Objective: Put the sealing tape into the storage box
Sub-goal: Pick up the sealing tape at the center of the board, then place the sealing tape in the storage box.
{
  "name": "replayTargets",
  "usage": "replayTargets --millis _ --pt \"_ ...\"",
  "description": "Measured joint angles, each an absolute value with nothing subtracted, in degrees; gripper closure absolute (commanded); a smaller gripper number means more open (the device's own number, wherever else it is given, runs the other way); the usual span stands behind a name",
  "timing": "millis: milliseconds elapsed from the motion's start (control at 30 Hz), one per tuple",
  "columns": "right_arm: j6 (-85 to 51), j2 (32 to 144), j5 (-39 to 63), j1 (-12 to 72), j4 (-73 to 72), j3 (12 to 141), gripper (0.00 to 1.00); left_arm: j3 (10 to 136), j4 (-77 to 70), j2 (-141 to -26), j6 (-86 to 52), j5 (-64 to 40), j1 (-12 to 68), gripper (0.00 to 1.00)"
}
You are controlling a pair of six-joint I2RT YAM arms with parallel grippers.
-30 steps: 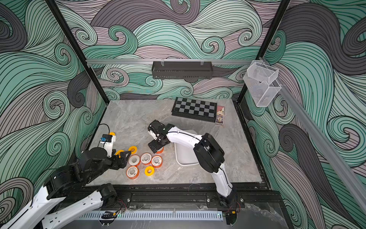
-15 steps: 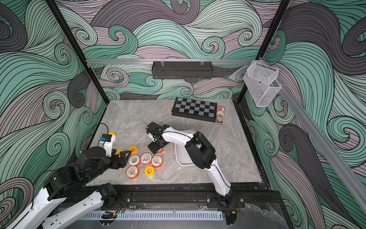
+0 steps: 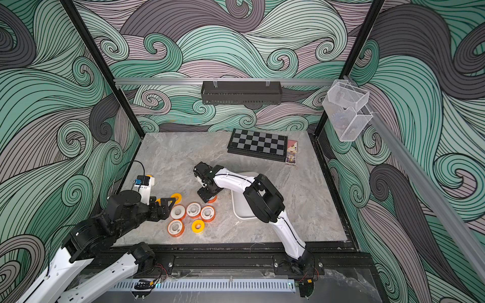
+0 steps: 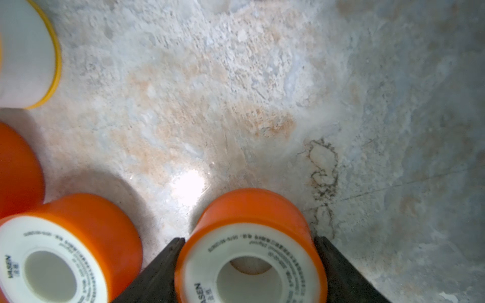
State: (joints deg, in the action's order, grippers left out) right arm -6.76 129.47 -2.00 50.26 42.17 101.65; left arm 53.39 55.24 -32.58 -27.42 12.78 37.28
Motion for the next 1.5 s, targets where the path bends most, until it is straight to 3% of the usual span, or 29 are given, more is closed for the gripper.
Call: replayTargets --millis 67,333,600,933,1500 --pt "-6.79 129.47 -2.31 50.30 42.15 101.65 0.32 53.39 55.24 -32.60 -27.42 12.60 37.23 0.11" --pt "-6.85 127.44 -2.48 50.35 41.98 99.81 0.33 53.34 55.22 -32.84 -27.40 12.27 37.12 0.11" --pt "-7.22 113.45 -2.26 48.88 42.17 94.32 0.32 53.34 55.24 -32.77 -27.40 12.16 37.12 0.11" --pt "-8.38 98.28 -0.58 37.15 39.83 80.44 0.31 53.28 55.20 -32.16 -27.40 11.92 37.12 0.11" --pt "-9.21 100.49 -0.54 33.06 35.44 73.01 0.32 53.08 55.18 -32.05 -27.38 11.38 37.12 0.11"
